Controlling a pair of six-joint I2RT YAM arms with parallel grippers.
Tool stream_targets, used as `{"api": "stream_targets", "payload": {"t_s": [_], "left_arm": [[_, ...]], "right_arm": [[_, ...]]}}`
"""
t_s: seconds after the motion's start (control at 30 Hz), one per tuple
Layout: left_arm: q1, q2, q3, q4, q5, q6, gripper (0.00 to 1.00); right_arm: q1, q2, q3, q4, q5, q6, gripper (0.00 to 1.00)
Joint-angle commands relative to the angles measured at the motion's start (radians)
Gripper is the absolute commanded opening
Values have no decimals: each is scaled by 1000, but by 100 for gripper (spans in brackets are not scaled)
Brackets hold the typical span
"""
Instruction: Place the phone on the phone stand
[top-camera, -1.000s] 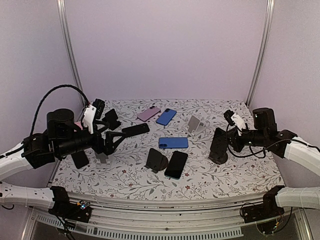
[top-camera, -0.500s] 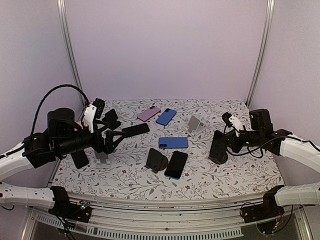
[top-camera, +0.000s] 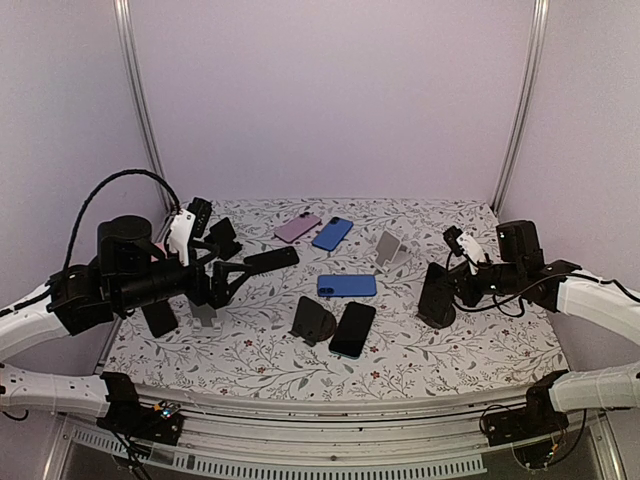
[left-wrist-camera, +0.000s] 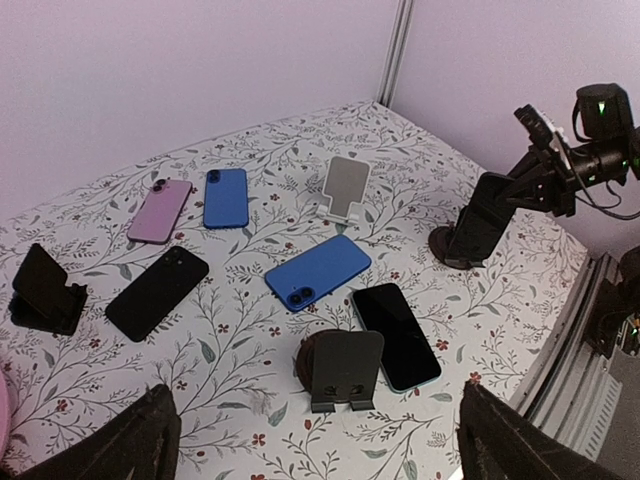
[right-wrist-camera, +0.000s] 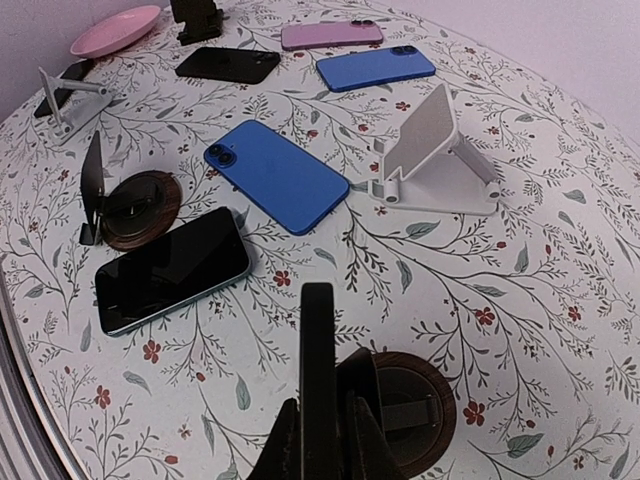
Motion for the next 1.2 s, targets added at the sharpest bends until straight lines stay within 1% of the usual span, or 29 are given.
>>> {"api": "stream_targets", "payload": {"t_s": [0.0,0.17,0.33,0.4,0.43,0.53,0.67,1.1,1.17], "left_arm": [[19,8,-9,15,13,4,97],[23,15,-3,10,18,7,97],[27,21,-2,11,22,8,97],[29,23,-3,14,24,8,97],[31,23,-3,15,25,7,97],[33,22,-5,15,26,7,97],[35,20,-8,17,28,5,97],[36,8,-13,20,32,4,97],[38,8,-13,23,31,5,97]], "right_arm": [[-6,5,-8,65,-7,24,7],[-6,11,-14,66,6,45,10],[-6,-9,-22,64,29,54,17],[-6,-10,-20,56,38,56,18],[-6,-11,-19,55,39,57,22],[-6,-10,-21,60,39,64,27],[-5,-13,-17,60,63,81,31],[-6,-31,82,17,224,183,42],[-4,-38,89,11,245,205,46]]}}
